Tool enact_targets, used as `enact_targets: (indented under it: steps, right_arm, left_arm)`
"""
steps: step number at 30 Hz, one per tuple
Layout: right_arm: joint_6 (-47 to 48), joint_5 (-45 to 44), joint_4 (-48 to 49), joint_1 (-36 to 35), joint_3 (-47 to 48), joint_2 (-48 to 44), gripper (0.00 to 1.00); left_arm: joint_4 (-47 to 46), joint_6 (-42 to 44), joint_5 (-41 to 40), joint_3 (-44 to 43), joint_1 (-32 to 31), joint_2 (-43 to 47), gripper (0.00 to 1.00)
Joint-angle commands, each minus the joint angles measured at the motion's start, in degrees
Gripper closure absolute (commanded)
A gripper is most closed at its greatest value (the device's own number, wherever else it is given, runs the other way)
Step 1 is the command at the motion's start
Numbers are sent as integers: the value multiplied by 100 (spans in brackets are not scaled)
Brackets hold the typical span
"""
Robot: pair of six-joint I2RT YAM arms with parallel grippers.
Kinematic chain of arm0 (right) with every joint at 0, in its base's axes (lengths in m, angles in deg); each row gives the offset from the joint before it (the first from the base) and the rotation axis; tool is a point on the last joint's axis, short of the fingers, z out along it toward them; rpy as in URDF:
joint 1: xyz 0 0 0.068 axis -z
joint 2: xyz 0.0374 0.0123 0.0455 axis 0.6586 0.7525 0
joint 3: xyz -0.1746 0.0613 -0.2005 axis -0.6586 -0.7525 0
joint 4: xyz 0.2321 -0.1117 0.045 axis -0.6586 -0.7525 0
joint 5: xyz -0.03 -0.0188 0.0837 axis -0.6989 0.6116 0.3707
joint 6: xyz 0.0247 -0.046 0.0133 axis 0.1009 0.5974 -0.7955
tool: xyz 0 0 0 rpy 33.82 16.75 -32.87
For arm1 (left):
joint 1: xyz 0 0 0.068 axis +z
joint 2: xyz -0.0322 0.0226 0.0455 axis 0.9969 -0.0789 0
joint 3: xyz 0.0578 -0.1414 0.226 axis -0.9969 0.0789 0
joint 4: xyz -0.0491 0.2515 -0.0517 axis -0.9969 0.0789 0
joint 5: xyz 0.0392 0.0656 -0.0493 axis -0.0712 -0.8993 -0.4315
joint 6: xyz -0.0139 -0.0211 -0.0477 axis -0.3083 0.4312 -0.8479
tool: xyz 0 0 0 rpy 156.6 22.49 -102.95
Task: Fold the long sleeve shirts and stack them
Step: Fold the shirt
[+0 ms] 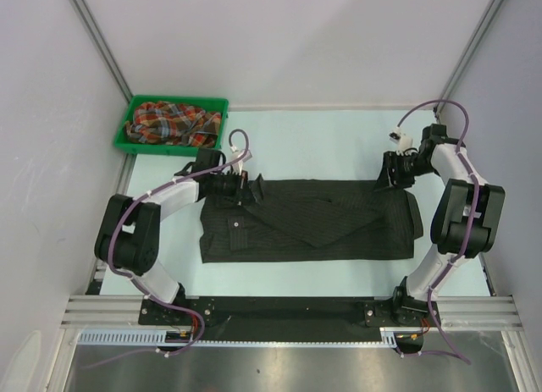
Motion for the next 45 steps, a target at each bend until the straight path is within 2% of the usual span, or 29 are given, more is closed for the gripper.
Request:
enact_targets:
  steps: [1,6,9,10,13,15,16,18,19,20,23,29,34,37,40,45]
  right_arm:
    - [221,-172,-300,-122,139,-265,51]
    - [265,-304,-344,-166,77,-353,53]
    - [309,-383,-379,-166,33,-415,53]
    - [353,-444,-440,-166,24,-441,53]
    - [467,-733,-616,-123,-46,-529,53]
    - [599,-945,-634,-35,-134,-678,54]
    - [634,-1155,-625,122,-195,-714,54]
    - [731,-1288,-634,325,-231,-732,55]
    - [748,-1376,-634,569,-231,-723,56]
    - [766,-1437,-625,676,-231,-688,57]
    - [696,-1640,-546,1106,-283,-547,56]
    - [556,-1789,-231,1565,-616,-223,52]
    - [546,-1983,306,1591,-714,111,55]
    - [625,-1772,412,1697,-670,270,57]
    - [714,-1403,377,1837,-591,480,56]
    - [1021,-814,-352,2145,-310,727,55]
  left_arm:
    - [-451,-363,235,302,258,-250,96]
    - [-522,-557,165,539,504,-260,96]
    - [-425,-557,-142,609,600,-198,93]
    - [-364,-566,-186,627,618,-180,81]
    - [178,-295,-134,418,732,-110,58]
    - [636,267,67,206,820,13,47]
    - [1082,486,364,-4,847,65,25]
    - [1507,1286,420,-207,873,302,22]
    - [1839,1541,455,-364,873,408,14]
    - [1982,2004,429,-436,873,609,13]
    - [2421,2691,254,-717,864,865,13]
    - [2765,3545,-159,-1034,864,1112,13]
    - [2783,3696,-134,-1052,864,1226,13]
    - [2792,3731,-90,-946,864,1323,12]
    - [2783,3758,-46,-832,864,1393,12]
    - [2739,3845,-90,-700,864,1393,12]
